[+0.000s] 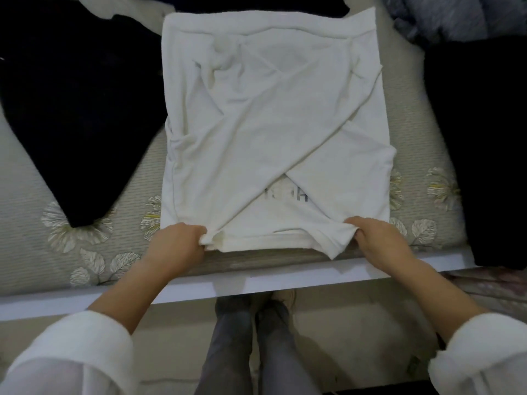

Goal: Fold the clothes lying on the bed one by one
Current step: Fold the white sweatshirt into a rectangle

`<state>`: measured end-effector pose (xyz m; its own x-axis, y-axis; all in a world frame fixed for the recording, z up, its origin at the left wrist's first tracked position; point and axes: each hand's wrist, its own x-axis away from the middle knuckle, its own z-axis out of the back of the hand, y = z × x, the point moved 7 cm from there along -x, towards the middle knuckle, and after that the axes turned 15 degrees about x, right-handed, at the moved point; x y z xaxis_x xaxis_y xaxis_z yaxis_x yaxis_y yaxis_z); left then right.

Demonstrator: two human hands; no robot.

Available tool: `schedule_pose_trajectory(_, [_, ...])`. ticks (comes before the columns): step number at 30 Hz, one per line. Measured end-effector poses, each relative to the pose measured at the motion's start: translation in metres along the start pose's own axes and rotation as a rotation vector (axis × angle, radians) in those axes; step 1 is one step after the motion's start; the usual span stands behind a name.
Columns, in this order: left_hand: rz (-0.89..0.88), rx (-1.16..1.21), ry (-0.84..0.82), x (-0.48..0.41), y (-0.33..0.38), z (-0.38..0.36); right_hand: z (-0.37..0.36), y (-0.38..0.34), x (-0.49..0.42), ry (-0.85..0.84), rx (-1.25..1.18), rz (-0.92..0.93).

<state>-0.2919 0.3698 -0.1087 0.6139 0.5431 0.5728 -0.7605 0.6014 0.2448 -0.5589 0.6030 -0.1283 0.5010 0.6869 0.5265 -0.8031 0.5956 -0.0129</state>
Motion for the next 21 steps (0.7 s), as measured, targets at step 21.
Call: schedule_pose_trajectory(21, [0.204,0.487,-0.680,-0.002,0.031,0.050,0.067,0.055,-0.009,-0.287,-0.308,-0.070])
